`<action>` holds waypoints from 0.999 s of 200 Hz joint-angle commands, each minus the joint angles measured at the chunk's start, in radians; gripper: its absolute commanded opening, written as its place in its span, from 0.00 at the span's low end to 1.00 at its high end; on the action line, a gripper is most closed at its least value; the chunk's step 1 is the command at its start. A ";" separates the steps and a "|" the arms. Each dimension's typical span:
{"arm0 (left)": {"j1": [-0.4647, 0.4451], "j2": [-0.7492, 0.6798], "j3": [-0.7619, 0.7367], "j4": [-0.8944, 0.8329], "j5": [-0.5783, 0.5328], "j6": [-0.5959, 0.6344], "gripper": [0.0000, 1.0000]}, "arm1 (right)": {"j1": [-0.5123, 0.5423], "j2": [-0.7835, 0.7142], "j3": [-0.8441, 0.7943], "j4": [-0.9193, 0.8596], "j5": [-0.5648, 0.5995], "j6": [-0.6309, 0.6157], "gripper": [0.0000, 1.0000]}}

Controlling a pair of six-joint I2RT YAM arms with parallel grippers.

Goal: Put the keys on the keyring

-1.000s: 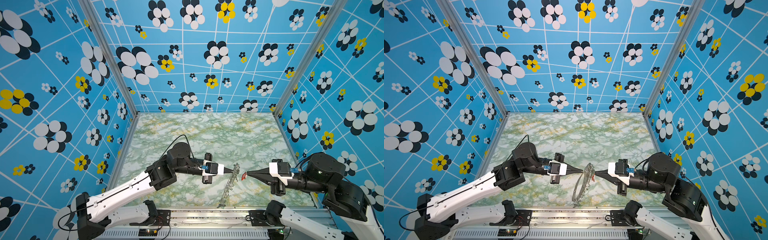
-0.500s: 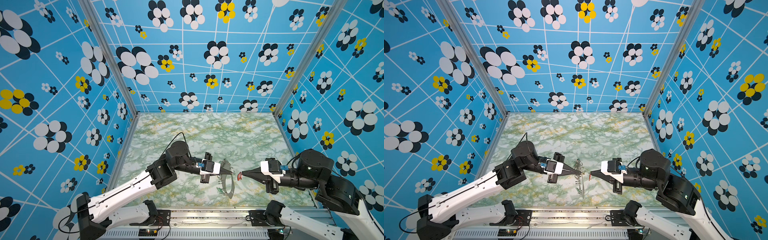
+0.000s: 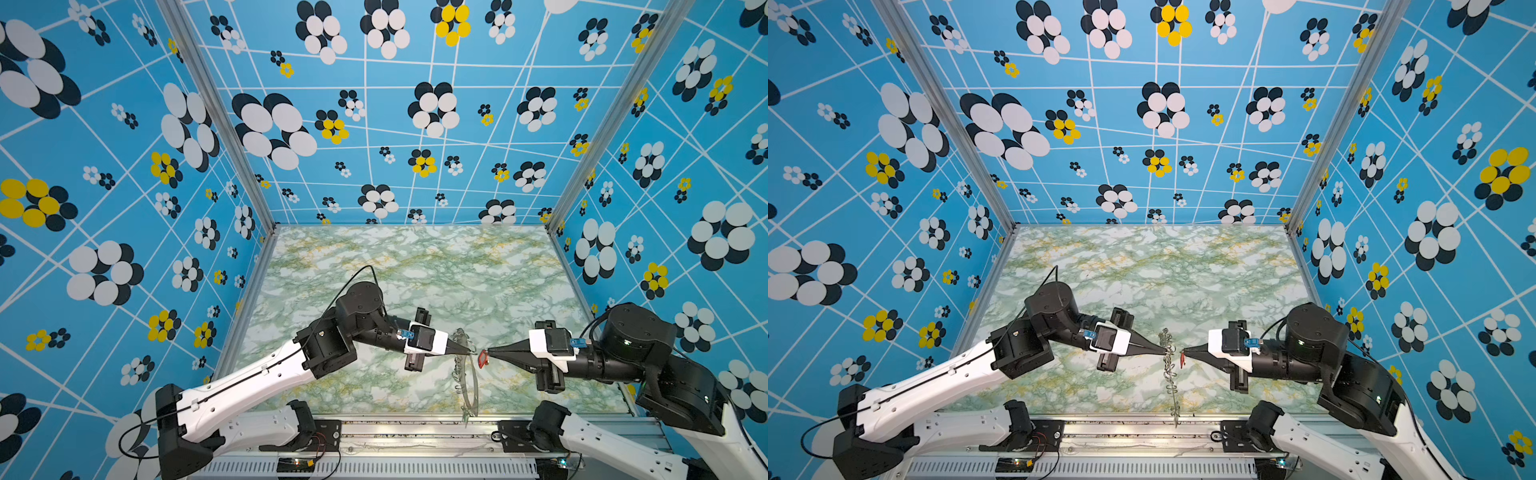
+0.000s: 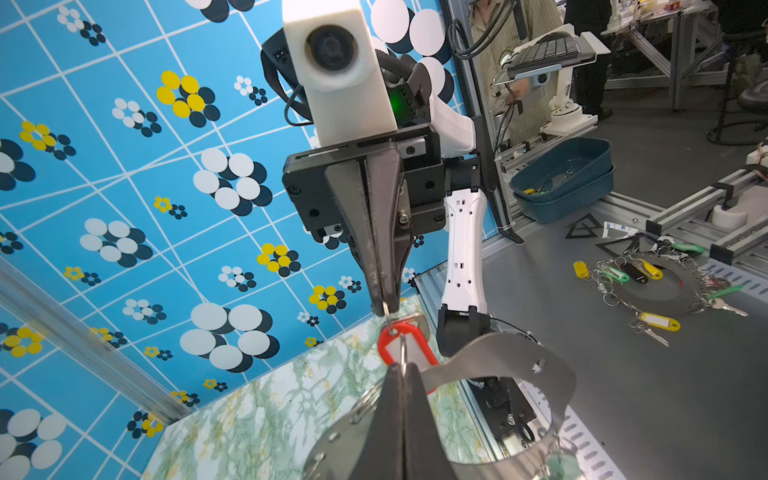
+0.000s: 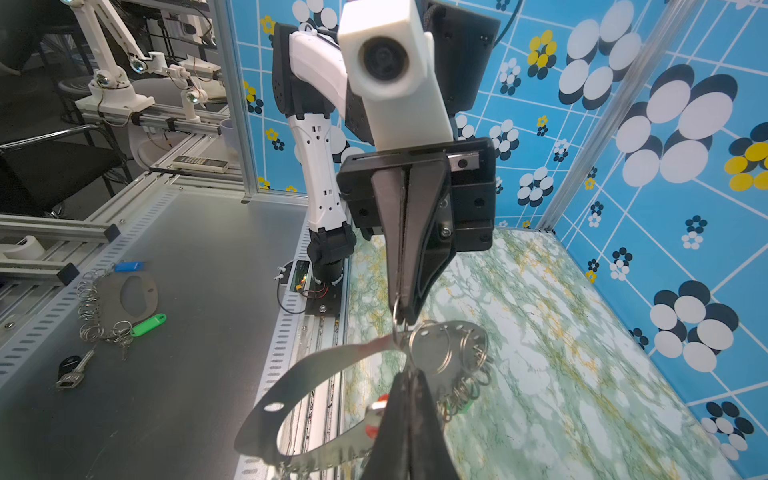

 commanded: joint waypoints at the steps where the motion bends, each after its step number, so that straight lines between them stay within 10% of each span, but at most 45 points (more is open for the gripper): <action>1: -0.020 -0.003 0.026 0.019 -0.041 0.055 0.00 | 0.007 -0.011 -0.009 0.050 -0.043 0.017 0.00; 200: -0.050 -0.013 0.032 -0.003 -0.094 0.117 0.00 | 0.007 -0.011 -0.008 0.051 -0.062 0.031 0.00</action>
